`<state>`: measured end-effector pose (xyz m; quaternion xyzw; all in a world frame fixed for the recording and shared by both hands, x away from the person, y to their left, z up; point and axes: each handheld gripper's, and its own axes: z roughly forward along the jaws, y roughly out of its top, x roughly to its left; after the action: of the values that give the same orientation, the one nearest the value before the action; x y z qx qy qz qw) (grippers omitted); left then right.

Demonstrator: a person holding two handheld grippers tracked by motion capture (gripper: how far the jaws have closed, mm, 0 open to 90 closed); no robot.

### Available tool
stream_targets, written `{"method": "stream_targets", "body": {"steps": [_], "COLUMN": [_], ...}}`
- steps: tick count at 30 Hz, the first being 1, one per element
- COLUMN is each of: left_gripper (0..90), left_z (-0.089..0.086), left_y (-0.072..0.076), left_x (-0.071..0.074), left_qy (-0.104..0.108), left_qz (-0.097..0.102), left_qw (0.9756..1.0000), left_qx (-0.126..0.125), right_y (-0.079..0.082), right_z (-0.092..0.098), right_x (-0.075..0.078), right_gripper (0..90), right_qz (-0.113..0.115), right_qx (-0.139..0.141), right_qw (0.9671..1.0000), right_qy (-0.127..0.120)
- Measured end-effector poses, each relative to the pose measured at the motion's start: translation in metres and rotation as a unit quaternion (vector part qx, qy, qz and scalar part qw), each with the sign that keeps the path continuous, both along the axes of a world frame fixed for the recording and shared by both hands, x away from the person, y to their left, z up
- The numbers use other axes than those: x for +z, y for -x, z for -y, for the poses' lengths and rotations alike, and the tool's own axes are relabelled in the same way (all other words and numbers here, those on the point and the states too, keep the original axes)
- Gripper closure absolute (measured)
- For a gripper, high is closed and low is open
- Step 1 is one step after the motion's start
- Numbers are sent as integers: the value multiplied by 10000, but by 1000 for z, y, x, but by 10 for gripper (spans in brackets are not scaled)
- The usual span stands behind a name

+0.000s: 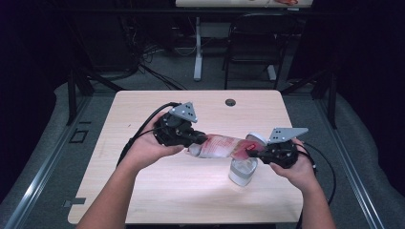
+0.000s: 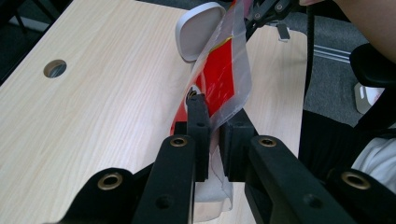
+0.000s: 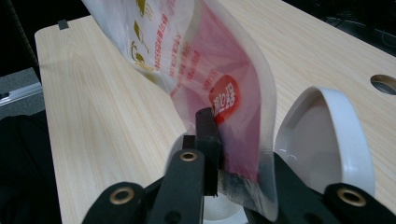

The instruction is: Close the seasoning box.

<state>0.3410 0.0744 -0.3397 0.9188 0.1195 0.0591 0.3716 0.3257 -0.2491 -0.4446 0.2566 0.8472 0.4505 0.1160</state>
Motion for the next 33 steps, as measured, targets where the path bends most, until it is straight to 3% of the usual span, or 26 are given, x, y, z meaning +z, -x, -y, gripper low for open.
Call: {"method": "stream_targets", "body": {"steps": [33], "left_gripper": [835], "left_z": [4], "left_y": [0], "left_x": [2], "left_qy": [43], "left_qz": [-6], "left_qw": [10000], "left_qx": [-31], "right_y": [1], "right_z": [5], "right_x": [1], "right_gripper": [881], "right_qz": [-116], "right_qx": [72], "right_qw": [9999], "right_qy": [-21]}}
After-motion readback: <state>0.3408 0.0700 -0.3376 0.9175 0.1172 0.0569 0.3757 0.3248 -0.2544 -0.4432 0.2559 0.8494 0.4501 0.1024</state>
